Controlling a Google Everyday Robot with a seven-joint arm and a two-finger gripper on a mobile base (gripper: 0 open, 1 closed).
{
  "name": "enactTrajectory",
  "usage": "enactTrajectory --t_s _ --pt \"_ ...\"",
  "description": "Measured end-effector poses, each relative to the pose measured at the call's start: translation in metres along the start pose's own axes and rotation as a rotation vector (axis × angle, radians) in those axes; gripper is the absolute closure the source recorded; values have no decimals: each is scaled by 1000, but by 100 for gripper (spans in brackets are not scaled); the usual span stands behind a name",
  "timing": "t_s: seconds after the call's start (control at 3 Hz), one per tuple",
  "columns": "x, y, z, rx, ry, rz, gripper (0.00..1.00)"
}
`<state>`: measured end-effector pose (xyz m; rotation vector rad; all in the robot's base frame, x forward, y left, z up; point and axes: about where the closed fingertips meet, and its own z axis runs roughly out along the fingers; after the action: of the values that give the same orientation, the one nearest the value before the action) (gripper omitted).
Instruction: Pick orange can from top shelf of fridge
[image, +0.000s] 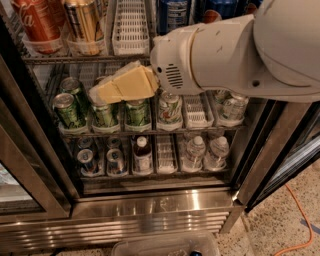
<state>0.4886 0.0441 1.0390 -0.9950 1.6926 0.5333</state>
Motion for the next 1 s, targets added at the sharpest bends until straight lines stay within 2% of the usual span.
enactTrajectory --t_s 0.33,1.0 --pt "0 0 0 0 0 0 0" --pt "-21 27 51 -37 -138 6 0"
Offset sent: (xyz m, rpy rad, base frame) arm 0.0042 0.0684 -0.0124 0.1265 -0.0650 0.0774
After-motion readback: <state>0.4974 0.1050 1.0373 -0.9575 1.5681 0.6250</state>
